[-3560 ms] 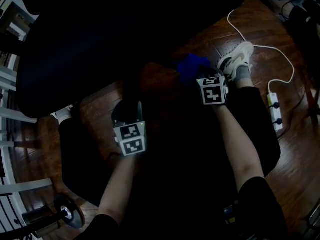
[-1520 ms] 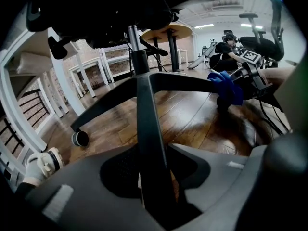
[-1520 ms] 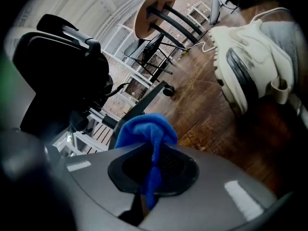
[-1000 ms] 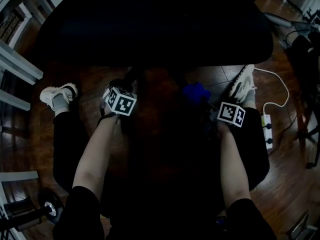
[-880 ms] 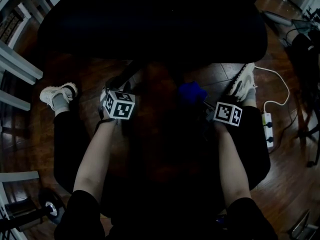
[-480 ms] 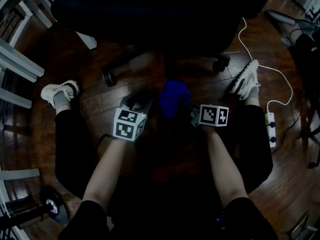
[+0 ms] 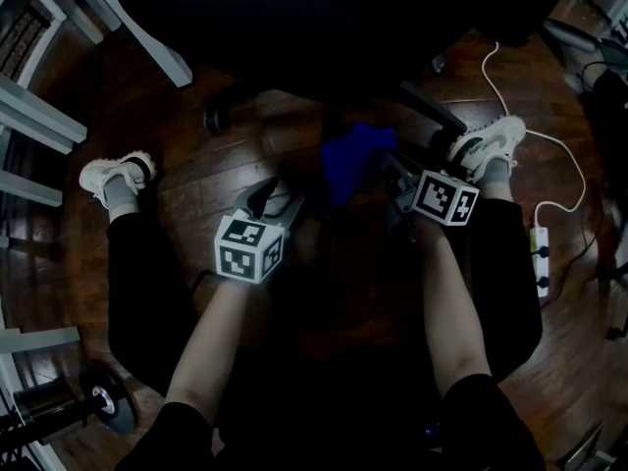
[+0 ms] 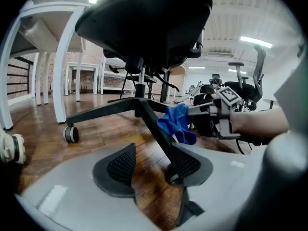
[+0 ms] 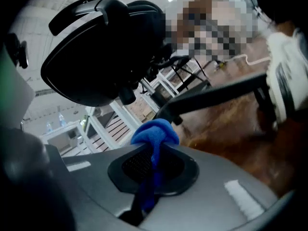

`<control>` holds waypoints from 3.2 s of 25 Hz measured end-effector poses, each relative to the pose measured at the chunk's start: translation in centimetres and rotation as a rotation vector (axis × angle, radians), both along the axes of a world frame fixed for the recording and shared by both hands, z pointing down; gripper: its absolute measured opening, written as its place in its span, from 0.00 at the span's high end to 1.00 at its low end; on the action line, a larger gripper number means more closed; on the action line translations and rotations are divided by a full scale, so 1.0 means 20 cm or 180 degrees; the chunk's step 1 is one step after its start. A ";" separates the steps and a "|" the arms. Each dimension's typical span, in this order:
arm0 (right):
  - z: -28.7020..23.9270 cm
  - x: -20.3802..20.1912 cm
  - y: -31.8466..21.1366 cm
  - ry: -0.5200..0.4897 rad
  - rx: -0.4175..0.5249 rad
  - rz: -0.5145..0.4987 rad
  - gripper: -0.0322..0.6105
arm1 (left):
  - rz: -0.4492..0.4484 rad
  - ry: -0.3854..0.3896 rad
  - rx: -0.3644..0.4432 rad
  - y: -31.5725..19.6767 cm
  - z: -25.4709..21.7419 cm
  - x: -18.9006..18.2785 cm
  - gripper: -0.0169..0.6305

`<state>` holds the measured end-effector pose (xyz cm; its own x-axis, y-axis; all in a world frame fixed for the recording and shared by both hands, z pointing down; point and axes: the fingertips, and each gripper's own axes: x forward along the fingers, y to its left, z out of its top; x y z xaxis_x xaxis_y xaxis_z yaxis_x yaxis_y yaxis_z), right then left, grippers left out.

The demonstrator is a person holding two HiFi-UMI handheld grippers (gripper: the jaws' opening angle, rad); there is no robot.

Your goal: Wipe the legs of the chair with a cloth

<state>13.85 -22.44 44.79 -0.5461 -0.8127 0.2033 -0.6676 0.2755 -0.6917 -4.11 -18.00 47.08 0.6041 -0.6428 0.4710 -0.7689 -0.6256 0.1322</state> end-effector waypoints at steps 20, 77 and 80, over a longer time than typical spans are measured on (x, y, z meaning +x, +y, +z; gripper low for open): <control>0.09 -0.33 -0.18 -0.0087 0.0055 -0.0775 0.90 | 0.0148 0.0009 -0.0207 0.07 0.09 0.13 0.62; -0.10 -0.23 0.27 -0.0280 0.0418 -0.0667 0.90 | -0.0019 -0.0910 -0.0273 -0.21 0.21 -0.03 0.74; -0.06 -0.31 0.12 0.0060 0.0427 -0.0466 0.90 | -0.0077 -0.0929 -0.0274 -0.21 0.22 -0.21 0.75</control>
